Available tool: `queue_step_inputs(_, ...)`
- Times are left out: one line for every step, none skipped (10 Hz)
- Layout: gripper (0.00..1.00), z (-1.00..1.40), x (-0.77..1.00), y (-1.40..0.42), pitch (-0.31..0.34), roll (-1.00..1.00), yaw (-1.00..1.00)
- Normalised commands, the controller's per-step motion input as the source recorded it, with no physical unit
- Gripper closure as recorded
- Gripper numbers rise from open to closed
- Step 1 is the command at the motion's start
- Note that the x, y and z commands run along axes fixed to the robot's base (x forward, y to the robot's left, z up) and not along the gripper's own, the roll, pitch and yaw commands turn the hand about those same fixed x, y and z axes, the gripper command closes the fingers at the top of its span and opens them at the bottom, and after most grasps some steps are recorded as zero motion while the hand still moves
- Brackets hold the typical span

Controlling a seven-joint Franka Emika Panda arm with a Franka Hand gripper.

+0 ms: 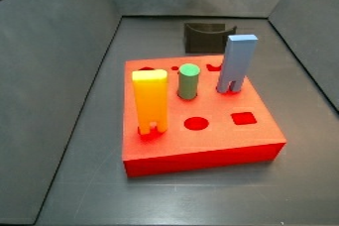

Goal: Pick up the star object. Move up. Place the star object on the fixture. Regrasp the star object. Move to above the board. Insert the star object.
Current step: Place the star object on the fixture.

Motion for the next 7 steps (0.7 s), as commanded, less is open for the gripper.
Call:
queue_step_inputs(1.0, 0.0, 0.49, 0.04, 0.078, -0.16, -0.08)
queue_step_inputs(1.0, 0.0, 0.42, 0.04, 0.075, -0.15, -0.07)
queue_step_inputs(1.0, 0.0, 0.29, 0.03, 0.082, -0.14, -0.05)
queue_step_inputs(1.0, 0.0, 0.21, 0.03, 0.088, -0.13, -0.04)
queue_step_inputs(1.0, -1.0, 0.12, 0.06, 0.056, -1.0, -0.12)
queue_step_inputs(1.0, -1.0, 0.11, 0.06, 0.054, -1.0, -0.12)
queue_step_inputs(1.0, -1.0, 0.12, 0.07, 0.06, -1.0, -0.14)
